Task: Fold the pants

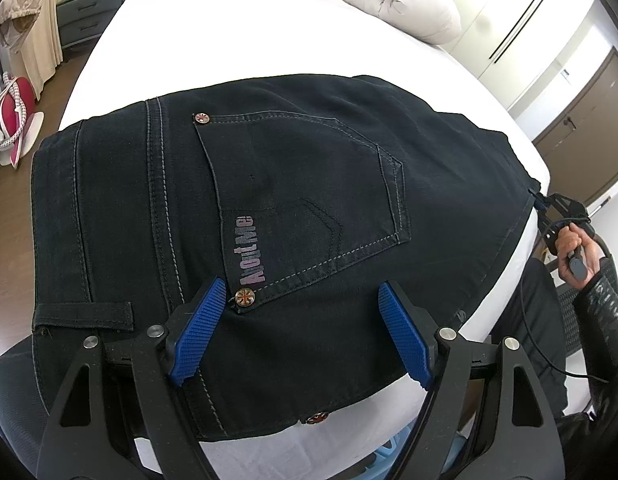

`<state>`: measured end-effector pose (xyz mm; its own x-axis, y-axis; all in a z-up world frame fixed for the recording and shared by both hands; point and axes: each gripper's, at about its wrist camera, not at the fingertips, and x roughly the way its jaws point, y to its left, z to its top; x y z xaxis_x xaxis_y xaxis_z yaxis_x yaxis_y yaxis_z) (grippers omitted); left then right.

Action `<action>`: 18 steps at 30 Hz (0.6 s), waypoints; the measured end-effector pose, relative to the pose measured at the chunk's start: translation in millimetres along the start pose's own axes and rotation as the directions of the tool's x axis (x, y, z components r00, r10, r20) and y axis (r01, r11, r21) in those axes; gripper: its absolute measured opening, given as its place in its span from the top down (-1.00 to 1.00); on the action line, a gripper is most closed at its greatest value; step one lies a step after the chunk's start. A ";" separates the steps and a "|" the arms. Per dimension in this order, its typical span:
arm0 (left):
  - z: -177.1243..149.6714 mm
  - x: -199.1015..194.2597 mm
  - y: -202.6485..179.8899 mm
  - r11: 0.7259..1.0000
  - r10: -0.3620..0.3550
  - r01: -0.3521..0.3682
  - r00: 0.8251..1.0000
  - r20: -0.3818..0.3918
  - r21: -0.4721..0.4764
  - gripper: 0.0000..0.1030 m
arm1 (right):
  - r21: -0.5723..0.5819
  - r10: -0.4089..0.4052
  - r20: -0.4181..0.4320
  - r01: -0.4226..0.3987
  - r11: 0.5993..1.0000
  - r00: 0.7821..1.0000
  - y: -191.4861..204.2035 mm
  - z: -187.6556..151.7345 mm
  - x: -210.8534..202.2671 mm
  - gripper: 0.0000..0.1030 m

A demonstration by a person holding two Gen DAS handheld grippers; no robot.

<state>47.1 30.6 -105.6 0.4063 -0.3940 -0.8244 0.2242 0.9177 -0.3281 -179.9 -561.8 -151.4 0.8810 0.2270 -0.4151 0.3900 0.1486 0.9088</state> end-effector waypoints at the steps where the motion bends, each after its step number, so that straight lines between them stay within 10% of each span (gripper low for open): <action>1: 0.2 0.2 -0.2 1.000 0.001 -0.001 1.000 -0.001 0.002 -0.52 | -0.013 -0.002 0.000 0.002 1.000 1.000 2.8 -0.9 0.3 0.93; 6: -0.7 0.8 -0.9 1.000 0.002 -0.002 1.000 0.001 -0.002 -0.52 | 0.020 0.009 0.076 -0.011 1.000 0.997 6.1 16.8 -7.3 0.64; 11: -0.9 1.1 -0.1 1.000 0.004 -0.004 1.000 0.004 -0.004 -0.52 | 0.031 -0.031 0.092 0.028 0.999 0.995 -3.3 34.3 -12.8 0.96; 15: 0.7 -2.8 0.9 1.000 -0.004 0.004 1.000 0.008 -0.021 -0.53 | -0.019 -0.165 0.178 0.171 0.985 0.970 16.7 19.2 -39.9 0.37; 18: 9.2 -13.7 -4.1 0.999 0.004 -0.003 1.000 0.019 -0.041 -0.53 | -0.153 -0.157 0.136 0.177 0.972 0.978 52.5 -8.2 -37.8 0.38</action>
<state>48.7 31.8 -88.7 0.4241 -0.3913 -0.8167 0.1863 0.9202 -0.3442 -194.9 -554.7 -88.4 0.8370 0.0676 -0.5430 0.4945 0.3318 0.8034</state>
